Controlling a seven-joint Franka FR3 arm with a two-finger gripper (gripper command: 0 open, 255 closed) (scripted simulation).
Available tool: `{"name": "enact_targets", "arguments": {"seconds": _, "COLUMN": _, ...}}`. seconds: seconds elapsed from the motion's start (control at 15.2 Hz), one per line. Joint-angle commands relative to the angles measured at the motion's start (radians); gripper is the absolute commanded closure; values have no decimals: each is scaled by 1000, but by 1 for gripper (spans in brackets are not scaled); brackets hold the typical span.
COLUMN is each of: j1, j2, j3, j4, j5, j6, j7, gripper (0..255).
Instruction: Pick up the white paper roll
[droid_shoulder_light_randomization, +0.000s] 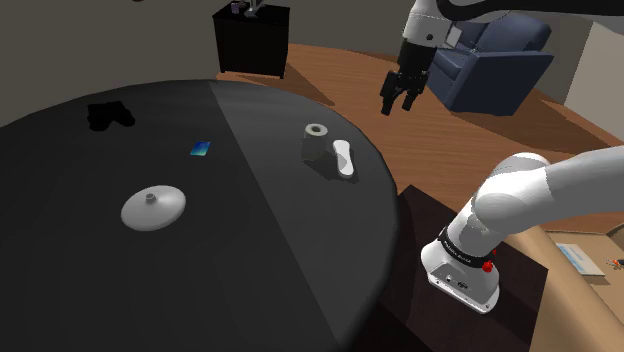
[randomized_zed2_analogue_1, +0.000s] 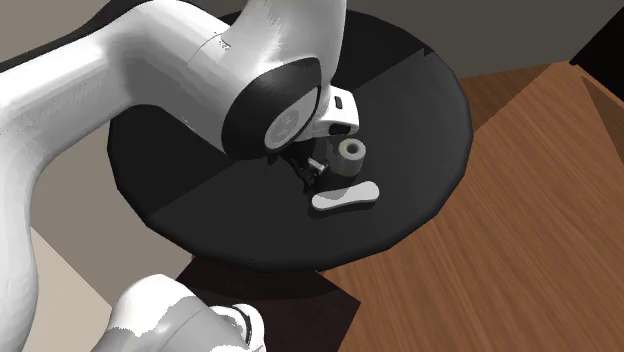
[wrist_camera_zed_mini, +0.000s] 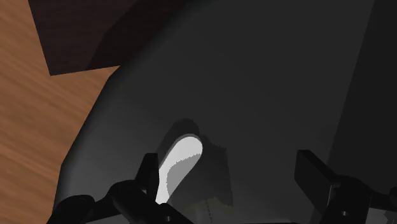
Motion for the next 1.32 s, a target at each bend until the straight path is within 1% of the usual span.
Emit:
{"name": "enact_targets", "arguments": {"seconds": 0.0, "j1": 0, "j2": 0, "j3": 0, "j4": 0, "j5": 0, "j6": 0, "j7": 0, "gripper": 0}}
{"name": "enact_targets", "arguments": {"seconds": 0.26, "j1": -10, "j2": 122, "j3": 36, "j4": -6, "j5": 9, "j6": 142, "j7": 64, "gripper": 0}}
{"name": "enact_targets", "arguments": {"seconds": 0.59, "j1": -25, "j2": 297, "j3": 75, "j4": 20, "j5": 7, "j6": 306, "j7": 147, "gripper": 0}}
{"name": "enact_targets", "arguments": {"seconds": 0.92, "j1": -43, "j2": 487, "j3": 104, "j4": 84, "j5": -16, "j6": 445, "j7": 237, "gripper": 0}}
{"name": "enact_targets", "arguments": {"seconds": 1.25, "j1": -58, "j2": 681, "j3": 118, "j4": 181, "j5": -60, "j6": 553, "j7": 335, "gripper": 0}}
